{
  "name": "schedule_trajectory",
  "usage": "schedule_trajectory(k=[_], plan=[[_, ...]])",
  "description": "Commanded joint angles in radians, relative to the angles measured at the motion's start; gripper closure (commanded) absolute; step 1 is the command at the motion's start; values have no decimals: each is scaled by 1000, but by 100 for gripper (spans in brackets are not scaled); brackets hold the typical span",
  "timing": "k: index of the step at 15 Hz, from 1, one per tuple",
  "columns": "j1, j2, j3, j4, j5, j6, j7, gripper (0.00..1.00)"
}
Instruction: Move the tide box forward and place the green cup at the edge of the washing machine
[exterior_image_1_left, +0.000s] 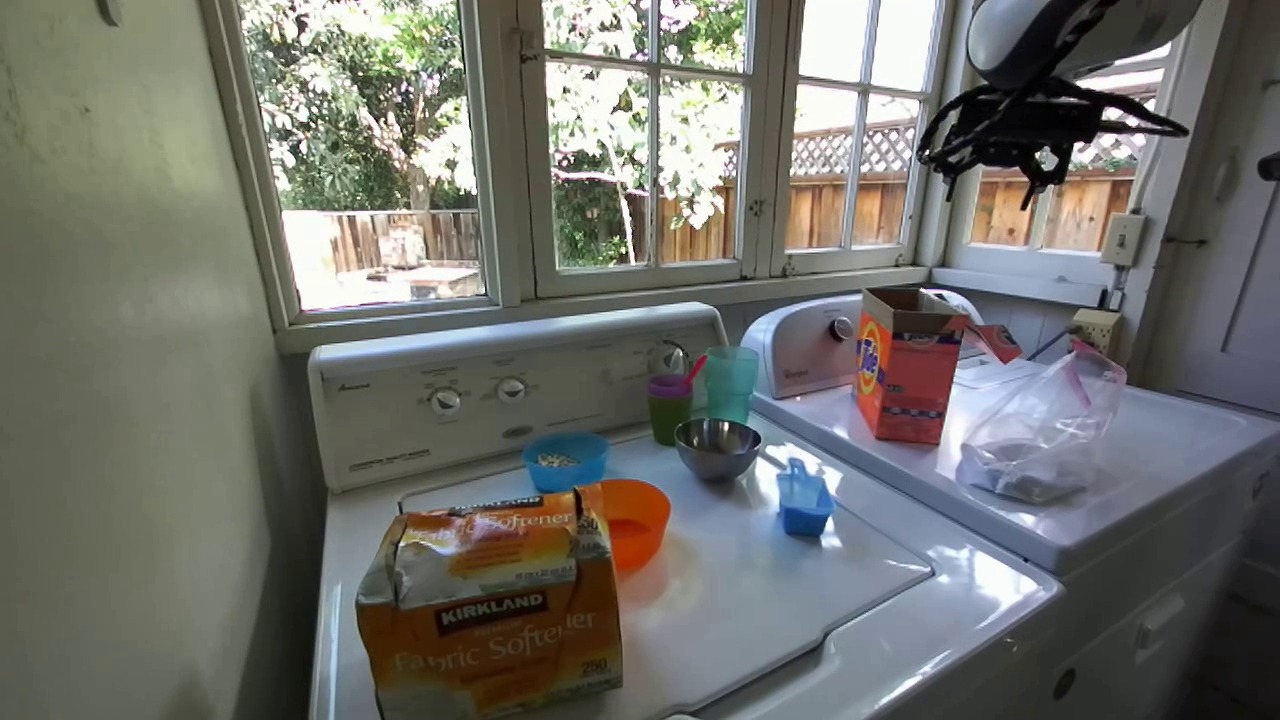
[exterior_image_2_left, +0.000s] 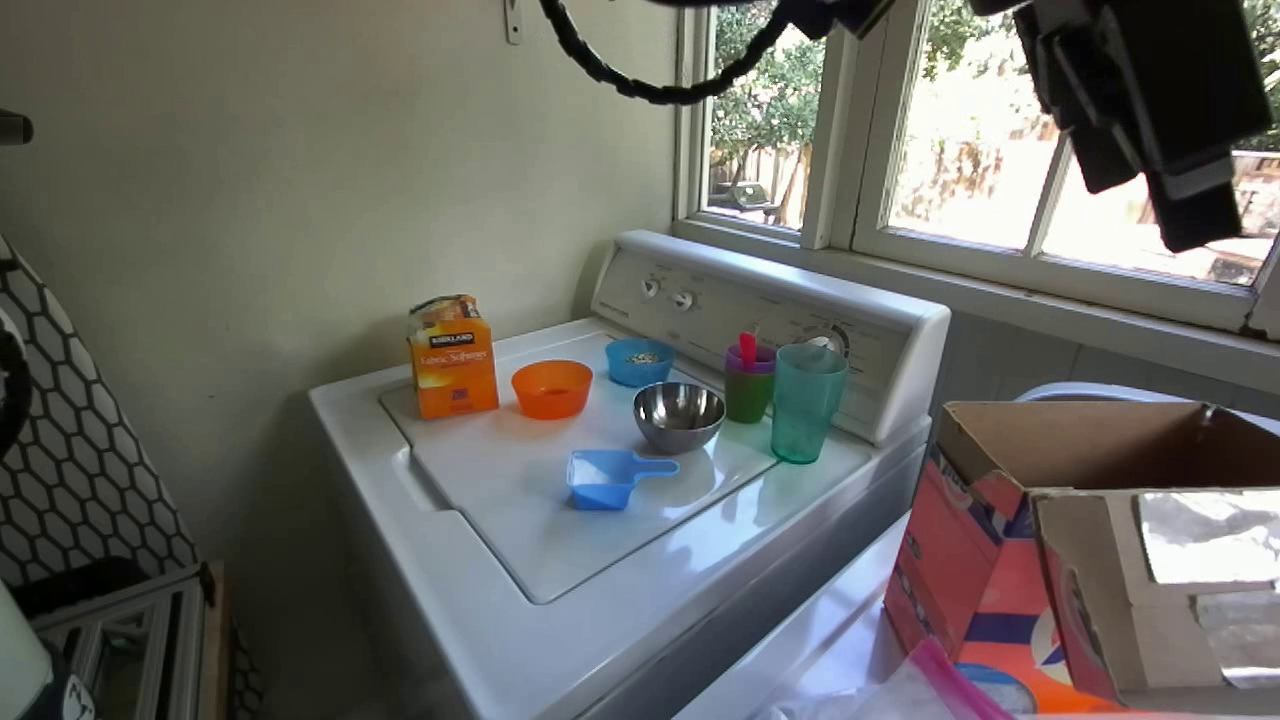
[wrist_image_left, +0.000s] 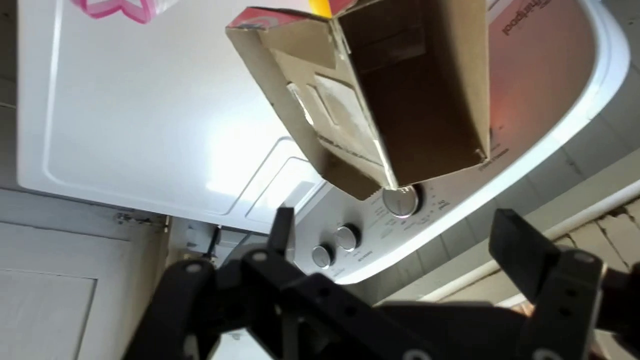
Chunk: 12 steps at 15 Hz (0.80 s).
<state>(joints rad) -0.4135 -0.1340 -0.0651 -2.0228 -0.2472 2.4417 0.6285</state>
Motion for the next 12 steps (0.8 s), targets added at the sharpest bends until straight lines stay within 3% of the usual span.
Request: schedule_trajectory(k=[1, 6, 12], plan=[[55, 21, -53, 28, -10, -16, 7, 0], [68, 45, -71, 63, -7, -52, 2, 0], [86, 233, -152, 254, 154, -317, -314, 0]])
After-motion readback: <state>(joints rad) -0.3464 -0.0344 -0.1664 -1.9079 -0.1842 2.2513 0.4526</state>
